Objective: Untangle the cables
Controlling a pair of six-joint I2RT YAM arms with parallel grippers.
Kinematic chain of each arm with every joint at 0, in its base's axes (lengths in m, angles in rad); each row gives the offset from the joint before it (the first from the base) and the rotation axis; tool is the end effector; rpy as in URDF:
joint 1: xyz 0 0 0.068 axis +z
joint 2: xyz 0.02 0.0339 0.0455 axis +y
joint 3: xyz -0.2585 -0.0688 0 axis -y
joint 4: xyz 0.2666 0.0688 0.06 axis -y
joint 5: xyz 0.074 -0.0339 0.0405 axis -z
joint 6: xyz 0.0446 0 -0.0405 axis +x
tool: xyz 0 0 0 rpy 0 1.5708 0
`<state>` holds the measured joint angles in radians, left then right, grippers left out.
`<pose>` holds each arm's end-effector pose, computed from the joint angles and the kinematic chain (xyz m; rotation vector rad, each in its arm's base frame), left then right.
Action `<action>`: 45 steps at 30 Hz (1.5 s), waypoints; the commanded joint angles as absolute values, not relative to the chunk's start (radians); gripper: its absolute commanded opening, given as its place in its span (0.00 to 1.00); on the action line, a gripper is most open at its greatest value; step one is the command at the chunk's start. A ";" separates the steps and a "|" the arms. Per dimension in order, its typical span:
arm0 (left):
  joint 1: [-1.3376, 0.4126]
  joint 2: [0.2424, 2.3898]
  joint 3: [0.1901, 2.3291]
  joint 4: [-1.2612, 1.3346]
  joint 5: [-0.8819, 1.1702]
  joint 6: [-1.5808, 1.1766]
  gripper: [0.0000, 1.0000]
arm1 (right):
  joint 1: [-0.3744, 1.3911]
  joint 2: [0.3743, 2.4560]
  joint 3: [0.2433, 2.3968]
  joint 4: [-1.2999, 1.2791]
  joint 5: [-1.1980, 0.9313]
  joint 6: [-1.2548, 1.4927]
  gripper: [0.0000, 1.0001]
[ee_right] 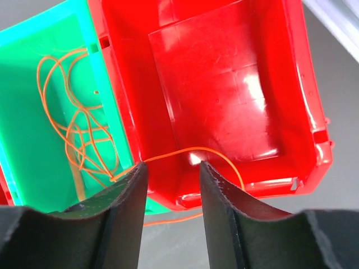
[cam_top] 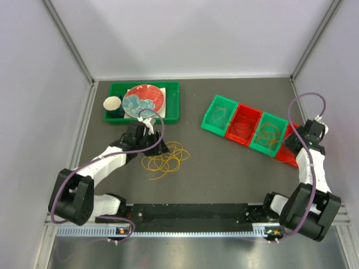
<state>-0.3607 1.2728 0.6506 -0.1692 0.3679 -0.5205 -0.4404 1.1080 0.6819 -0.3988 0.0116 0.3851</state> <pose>0.2535 -0.1128 0.1717 -0.0090 2.4634 -0.8436 0.2283 -0.1082 0.2021 0.9661 2.1926 -0.0398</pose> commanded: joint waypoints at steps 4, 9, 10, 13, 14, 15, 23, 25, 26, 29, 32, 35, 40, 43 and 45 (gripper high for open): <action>-0.356 1.296 0.655 -0.117 0.380 -0.512 0.52 | -0.446 1.120 0.670 -0.411 0.110 0.359 0.42; -0.356 1.298 0.657 -0.112 0.385 -0.512 0.52 | -0.446 1.025 0.690 -0.448 0.095 0.377 0.45; -0.356 1.296 0.657 -0.112 0.387 -0.511 0.52 | -0.446 0.994 0.699 -0.459 0.097 0.388 0.45; -0.356 1.292 0.653 -0.110 0.388 -0.512 0.52 | -0.446 0.965 0.758 -0.508 0.113 0.384 0.44; -0.356 1.290 0.652 -0.109 0.390 -0.512 0.52 | -0.446 0.969 0.791 -0.520 0.117 0.373 0.44; -0.354 1.292 0.652 -0.110 0.391 -0.512 0.52 | -0.446 0.977 0.808 -0.537 0.126 0.365 0.44; -0.356 1.319 0.672 -0.123 0.419 -0.515 0.52 | -0.446 0.933 0.749 -0.491 0.134 0.247 0.58; -0.356 1.331 0.680 -0.124 0.440 -0.522 0.52 | -0.445 0.891 0.715 -0.442 0.167 0.201 0.58; -0.356 1.342 0.684 -0.136 0.458 -0.523 0.52 | -0.445 0.879 0.692 -0.405 0.170 0.186 0.57; -0.356 1.344 0.696 -0.169 0.471 -0.526 0.52 | -0.445 0.882 0.702 -0.420 0.152 0.141 0.57; -0.356 1.335 0.718 -0.202 0.460 -0.512 0.52 | -0.445 0.922 0.710 -0.408 0.172 0.097 0.52; -0.356 1.325 0.761 -0.273 0.423 -0.496 0.52 | -0.445 0.962 0.721 -0.393 0.192 0.049 0.48; -0.354 1.305 0.825 -0.347 0.388 -0.486 0.52 | -0.445 1.043 0.736 -0.408 0.204 0.034 0.49; -0.356 1.308 0.862 -0.377 0.373 -0.480 0.52 | -0.445 1.057 0.727 -0.400 0.181 0.041 0.51; -0.356 1.315 0.880 -0.383 0.370 -0.476 0.52 | -0.445 1.068 0.726 -0.394 0.146 0.044 0.52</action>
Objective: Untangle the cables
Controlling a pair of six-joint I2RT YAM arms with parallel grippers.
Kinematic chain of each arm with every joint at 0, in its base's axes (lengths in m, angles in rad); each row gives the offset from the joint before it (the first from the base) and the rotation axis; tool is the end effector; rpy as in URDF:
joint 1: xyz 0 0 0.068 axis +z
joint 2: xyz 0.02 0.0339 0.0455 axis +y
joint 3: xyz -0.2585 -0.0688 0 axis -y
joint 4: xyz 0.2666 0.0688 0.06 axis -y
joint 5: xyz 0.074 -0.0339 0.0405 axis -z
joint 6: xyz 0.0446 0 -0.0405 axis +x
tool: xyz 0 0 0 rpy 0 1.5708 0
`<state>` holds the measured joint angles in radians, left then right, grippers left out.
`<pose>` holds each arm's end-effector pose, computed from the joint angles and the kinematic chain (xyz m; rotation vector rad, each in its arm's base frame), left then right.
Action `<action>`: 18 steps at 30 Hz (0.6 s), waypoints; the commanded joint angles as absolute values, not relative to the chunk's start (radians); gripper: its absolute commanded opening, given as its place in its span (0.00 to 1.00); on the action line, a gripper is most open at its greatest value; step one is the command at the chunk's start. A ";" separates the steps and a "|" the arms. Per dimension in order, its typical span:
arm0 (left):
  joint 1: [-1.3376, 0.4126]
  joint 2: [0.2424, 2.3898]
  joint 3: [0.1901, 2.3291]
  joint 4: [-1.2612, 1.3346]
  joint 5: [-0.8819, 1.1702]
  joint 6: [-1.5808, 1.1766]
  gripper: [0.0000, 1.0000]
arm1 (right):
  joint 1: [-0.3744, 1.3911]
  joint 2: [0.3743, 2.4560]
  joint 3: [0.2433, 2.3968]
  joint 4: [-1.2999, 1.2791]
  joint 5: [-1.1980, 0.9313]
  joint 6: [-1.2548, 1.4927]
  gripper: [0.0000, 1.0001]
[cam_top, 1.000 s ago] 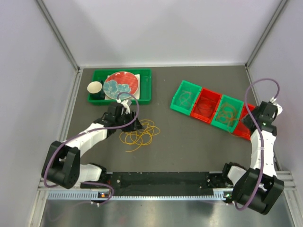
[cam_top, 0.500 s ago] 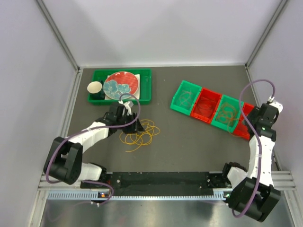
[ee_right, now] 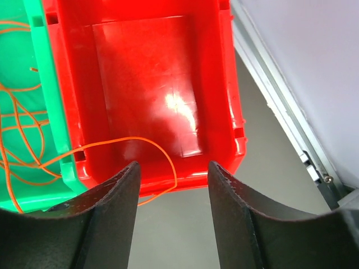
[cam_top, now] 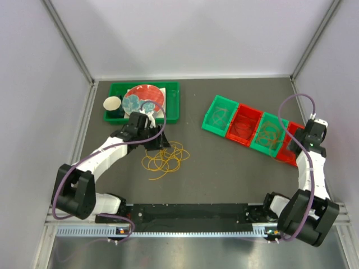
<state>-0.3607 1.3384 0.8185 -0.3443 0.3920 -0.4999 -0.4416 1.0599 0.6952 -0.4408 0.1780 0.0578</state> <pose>0.2714 -0.1206 0.1970 0.0088 2.5357 -0.8454 0.2188 -0.1122 0.2149 0.6750 2.2987 -0.3935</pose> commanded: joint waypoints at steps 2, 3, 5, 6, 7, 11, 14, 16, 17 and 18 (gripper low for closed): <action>-0.356 1.321 0.890 -0.391 0.368 -0.472 0.52 | -0.445 1.094 0.727 -0.399 0.120 0.041 0.51; -0.354 1.324 0.896 -0.391 0.367 -0.472 0.52 | -0.445 1.104 0.729 -0.402 0.115 0.046 0.52; -0.356 1.333 0.899 -0.391 0.371 -0.471 0.52 | -0.445 1.123 0.732 -0.402 0.115 0.048 0.52; -0.356 1.338 0.903 -0.391 0.371 -0.469 0.52 | -0.445 1.138 0.735 -0.399 0.117 0.054 0.51; -0.356 1.347 0.907 -0.393 0.373 -0.469 0.52 | -0.445 1.144 0.735 -0.391 0.120 0.057 0.52; -0.356 1.370 0.931 -0.393 0.373 -0.468 0.52 | -0.443 1.183 0.732 -0.354 0.156 0.049 0.51; -0.356 1.387 0.943 -0.391 0.374 -0.468 0.52 | -0.443 1.193 0.723 -0.318 0.163 0.046 0.51; -0.357 1.400 0.956 -0.391 0.376 -0.469 0.52 | -0.443 1.222 0.729 -0.293 0.155 0.049 0.50; -0.357 1.404 0.960 -0.391 0.376 -0.471 0.52 | -0.443 1.235 0.736 -0.293 0.155 0.049 0.50; -0.357 1.405 0.962 -0.393 0.376 -0.472 0.52 | -0.443 1.247 0.741 -0.285 0.153 0.051 0.49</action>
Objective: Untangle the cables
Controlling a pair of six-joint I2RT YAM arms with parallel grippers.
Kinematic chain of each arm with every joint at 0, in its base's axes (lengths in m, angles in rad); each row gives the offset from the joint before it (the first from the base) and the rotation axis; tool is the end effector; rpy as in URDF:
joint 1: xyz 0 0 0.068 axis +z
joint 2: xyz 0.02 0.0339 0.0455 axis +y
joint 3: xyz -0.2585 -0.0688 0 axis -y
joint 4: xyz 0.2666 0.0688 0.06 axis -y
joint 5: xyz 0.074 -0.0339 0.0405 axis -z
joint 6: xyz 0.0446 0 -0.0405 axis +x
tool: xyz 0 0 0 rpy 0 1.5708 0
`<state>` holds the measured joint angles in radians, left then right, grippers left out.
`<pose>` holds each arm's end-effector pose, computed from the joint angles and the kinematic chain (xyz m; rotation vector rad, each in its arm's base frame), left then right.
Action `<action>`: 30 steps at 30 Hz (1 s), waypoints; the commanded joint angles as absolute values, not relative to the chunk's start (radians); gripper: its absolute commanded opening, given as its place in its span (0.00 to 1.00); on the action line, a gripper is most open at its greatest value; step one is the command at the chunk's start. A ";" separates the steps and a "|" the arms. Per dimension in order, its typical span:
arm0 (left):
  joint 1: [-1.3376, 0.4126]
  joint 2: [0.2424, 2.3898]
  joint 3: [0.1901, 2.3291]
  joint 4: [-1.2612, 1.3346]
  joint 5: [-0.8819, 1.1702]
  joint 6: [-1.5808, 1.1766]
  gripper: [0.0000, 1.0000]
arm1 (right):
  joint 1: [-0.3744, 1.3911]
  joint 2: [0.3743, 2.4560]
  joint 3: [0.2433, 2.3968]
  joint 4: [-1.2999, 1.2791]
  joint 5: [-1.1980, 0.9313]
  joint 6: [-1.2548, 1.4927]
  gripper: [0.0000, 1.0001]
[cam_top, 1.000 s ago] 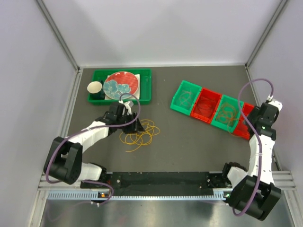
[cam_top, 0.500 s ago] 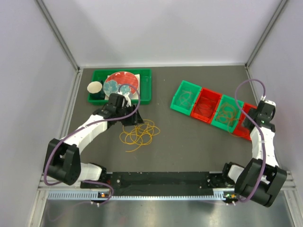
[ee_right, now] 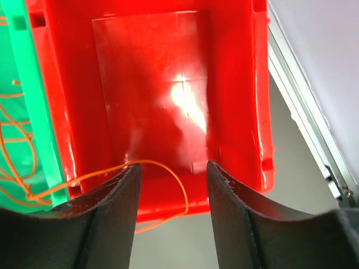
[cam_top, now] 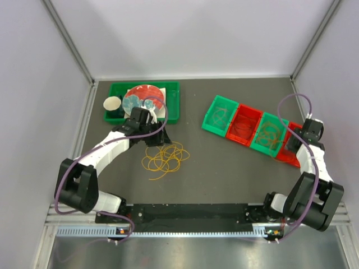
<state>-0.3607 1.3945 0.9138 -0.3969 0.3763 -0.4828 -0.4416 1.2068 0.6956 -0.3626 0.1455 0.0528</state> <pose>0.2867 -0.1257 0.2091 0.0194 2.5446 -0.8164 0.2374 -0.1194 0.1864 0.6658 2.3718 -0.3489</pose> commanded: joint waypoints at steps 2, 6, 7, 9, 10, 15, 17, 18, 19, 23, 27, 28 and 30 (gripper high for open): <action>-0.357 1.405 0.960 -0.390 0.374 -0.476 0.52 | -0.443 1.267 0.738 -0.270 0.160 0.049 0.42; -0.356 1.405 0.951 -0.387 0.371 -0.480 0.52 | -0.443 1.269 0.730 -0.250 0.152 0.051 0.31; -0.356 1.404 0.950 -0.384 0.371 -0.480 0.52 | -0.443 1.272 0.733 -0.250 0.143 0.057 0.28; -0.357 1.401 0.943 -0.382 0.371 -0.482 0.52 | -0.443 1.275 0.735 -0.253 0.140 0.064 0.21; -0.357 1.399 0.942 -0.382 0.370 -0.482 0.52 | -0.443 1.272 0.732 -0.253 0.140 0.066 0.13; -0.357 1.394 0.937 -0.377 0.368 -0.479 0.52 | -0.443 1.200 0.739 -0.268 0.126 0.071 0.00; -0.356 1.393 0.934 -0.371 0.373 -0.480 0.52 | -0.443 1.171 0.758 -0.284 0.088 0.074 0.00; -0.357 1.391 0.933 -0.367 0.373 -0.482 0.52 | -0.443 1.154 0.764 -0.294 0.071 0.083 0.00; -0.357 1.388 0.930 -0.365 0.373 -0.483 0.52 | -0.443 1.117 0.778 -0.298 0.030 0.086 0.00; -0.357 1.374 0.914 -0.350 0.371 -0.486 0.52 | -0.427 1.062 0.821 -0.301 -0.049 0.142 0.00; -0.357 1.361 0.894 -0.333 0.373 -0.486 0.52 | -0.318 1.136 0.917 -0.298 -0.011 0.167 0.00; -0.357 1.362 0.890 -0.333 0.373 -0.486 0.52 | -0.261 1.181 0.928 -0.292 0.023 0.167 0.00; -0.357 1.358 0.887 -0.331 0.374 -0.486 0.52 | -0.226 1.222 0.945 -0.273 0.041 0.181 0.00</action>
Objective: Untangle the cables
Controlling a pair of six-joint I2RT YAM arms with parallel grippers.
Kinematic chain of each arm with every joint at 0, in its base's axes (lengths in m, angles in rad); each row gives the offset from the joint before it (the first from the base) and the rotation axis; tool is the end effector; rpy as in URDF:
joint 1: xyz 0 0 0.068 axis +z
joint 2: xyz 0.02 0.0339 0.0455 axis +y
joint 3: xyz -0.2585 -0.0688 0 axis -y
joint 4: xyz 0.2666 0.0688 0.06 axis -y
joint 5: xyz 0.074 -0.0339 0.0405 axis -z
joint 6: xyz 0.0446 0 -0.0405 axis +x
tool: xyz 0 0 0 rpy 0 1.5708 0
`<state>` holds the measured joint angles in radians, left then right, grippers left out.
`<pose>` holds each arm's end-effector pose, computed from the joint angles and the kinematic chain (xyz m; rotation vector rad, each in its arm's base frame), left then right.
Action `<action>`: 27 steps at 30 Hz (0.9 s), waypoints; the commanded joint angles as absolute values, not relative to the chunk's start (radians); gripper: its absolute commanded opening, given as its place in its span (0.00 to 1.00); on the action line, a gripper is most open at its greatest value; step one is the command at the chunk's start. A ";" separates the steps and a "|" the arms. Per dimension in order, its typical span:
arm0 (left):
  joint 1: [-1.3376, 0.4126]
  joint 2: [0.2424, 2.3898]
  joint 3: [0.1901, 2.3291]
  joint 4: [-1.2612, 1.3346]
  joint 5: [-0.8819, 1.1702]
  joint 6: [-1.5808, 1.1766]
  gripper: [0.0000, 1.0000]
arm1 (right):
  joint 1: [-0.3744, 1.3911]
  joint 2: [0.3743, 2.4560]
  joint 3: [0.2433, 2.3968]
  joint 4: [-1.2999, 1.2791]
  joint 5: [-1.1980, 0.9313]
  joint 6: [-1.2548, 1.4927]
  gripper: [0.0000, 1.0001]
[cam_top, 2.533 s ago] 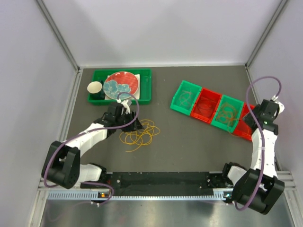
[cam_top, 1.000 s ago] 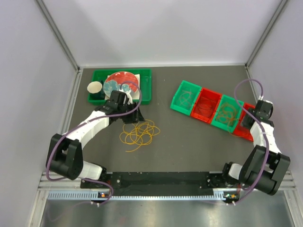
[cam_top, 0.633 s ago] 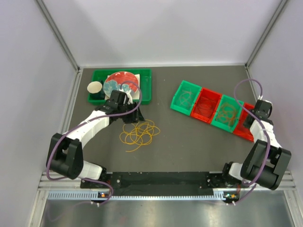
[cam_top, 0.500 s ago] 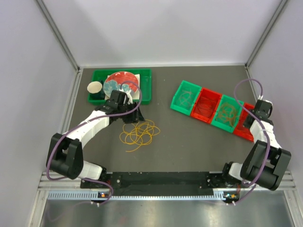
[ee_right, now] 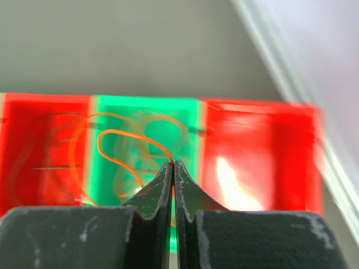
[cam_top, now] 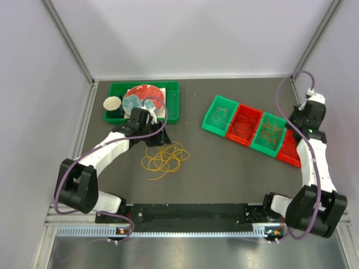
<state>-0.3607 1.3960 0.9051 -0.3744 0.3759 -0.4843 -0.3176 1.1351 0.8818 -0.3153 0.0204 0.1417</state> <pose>0.2874 -0.1259 0.2074 0.0205 2.5323 -0.8196 0.2695 -0.0895 0.2753 0.4992 2.0829 -0.1248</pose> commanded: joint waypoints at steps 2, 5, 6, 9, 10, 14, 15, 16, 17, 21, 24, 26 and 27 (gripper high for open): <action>-0.357 1.345 0.876 -0.328 0.376 -0.486 0.52 | -0.201 1.274 0.940 -0.244 0.046 0.199 0.00; -0.357 1.322 0.864 -0.327 0.373 -0.485 0.52 | -0.186 1.331 0.922 -0.219 0.069 0.198 0.00; -0.356 1.312 0.861 -0.327 0.373 -0.483 0.52 | -0.184 1.341 0.917 -0.219 0.075 0.196 0.00; -0.356 1.299 0.859 -0.336 0.374 -0.476 0.52 | -0.184 1.362 0.899 -0.213 0.148 0.175 0.00; -0.357 1.298 0.859 -0.339 0.373 -0.472 0.52 | -0.184 1.362 0.894 -0.212 0.159 0.167 0.00; -0.357 1.308 0.868 -0.339 0.374 -0.456 0.52 | -0.184 1.374 0.873 -0.187 0.210 0.124 0.00; -0.357 1.321 0.871 -0.339 0.376 -0.456 0.52 | -0.184 1.385 0.879 -0.190 0.236 0.114 0.00; -0.357 1.327 0.879 -0.339 0.376 -0.456 0.52 | -0.184 1.406 0.880 -0.192 0.245 0.106 0.00; -0.357 1.328 0.880 -0.339 0.377 -0.459 0.52 | -0.184 1.417 0.885 -0.193 0.255 0.091 0.00; -0.357 1.336 0.882 -0.324 0.382 -0.465 0.52 | -0.183 1.433 0.891 -0.187 0.304 0.055 0.00; -0.357 1.338 0.884 -0.319 0.382 -0.472 0.52 | -0.181 1.419 0.881 -0.172 0.317 0.031 0.00; -0.357 1.339 0.881 -0.313 0.383 -0.479 0.52 | -0.173 1.413 0.877 -0.164 0.333 0.006 0.00; -0.357 1.341 0.879 -0.310 0.385 -0.480 0.52 | -0.170 1.410 0.874 -0.161 0.353 0.005 0.00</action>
<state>-0.3607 1.3350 0.8627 -0.3630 0.3767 -0.4732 -0.1837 1.4345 0.8749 -0.2169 0.2676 0.0589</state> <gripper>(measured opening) 0.524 0.007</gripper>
